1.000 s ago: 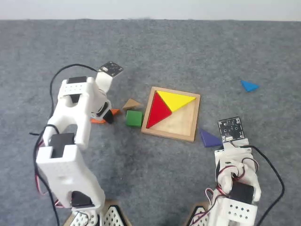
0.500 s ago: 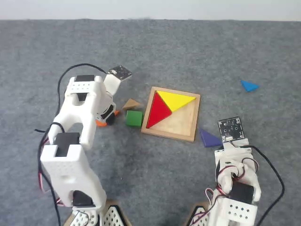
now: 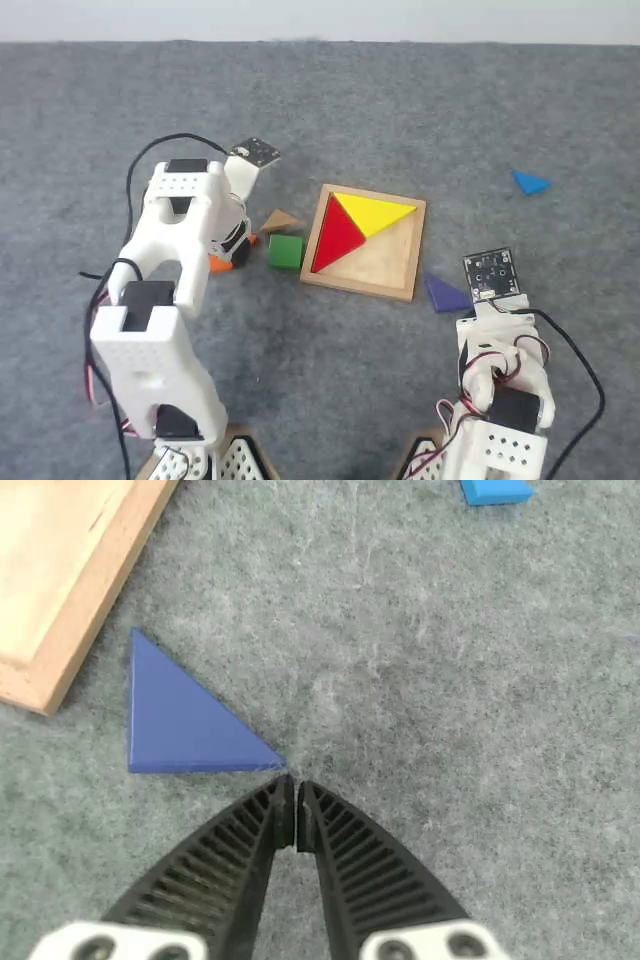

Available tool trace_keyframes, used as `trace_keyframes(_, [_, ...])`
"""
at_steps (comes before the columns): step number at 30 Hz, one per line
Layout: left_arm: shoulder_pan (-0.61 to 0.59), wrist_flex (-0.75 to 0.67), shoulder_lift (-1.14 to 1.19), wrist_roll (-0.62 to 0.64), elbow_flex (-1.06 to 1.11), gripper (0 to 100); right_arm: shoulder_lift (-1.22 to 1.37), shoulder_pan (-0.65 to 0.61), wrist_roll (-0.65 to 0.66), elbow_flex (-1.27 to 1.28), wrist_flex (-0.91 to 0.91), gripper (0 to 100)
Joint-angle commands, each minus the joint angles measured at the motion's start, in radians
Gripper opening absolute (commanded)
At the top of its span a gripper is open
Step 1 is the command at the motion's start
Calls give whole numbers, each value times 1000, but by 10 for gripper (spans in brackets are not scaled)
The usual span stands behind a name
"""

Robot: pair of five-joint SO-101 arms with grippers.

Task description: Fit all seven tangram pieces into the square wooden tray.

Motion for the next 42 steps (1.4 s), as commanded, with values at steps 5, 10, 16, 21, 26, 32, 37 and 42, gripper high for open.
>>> trace_keyframes(5, [58,-38,2,37,-5,12,-15,-8,14,17,7,8])
trace_keyframes(10, [61,-37,-169,60,59,12,-15,-8,14,17,7,8])
trace_keyframes(16, [123,-41,-417,60,225,12,-15,-8,14,17,7,8])
trace_keyframes(21, [132,-46,-500,66,282,13,-15,-8,14,17,8,8])
trace_keyframes(26, [44,-166,-499,137,278,139,-15,-8,14,17,12,8])
trace_keyframes(32, [-12,-252,-381,97,275,181,-15,-8,14,17,12,8])
trace_keyframes(37, [-18,-249,-213,78,199,182,-15,-8,14,17,10,8])
trace_keyframes(42, [-17,-242,-106,78,111,182,-15,-8,14,17,10,8])
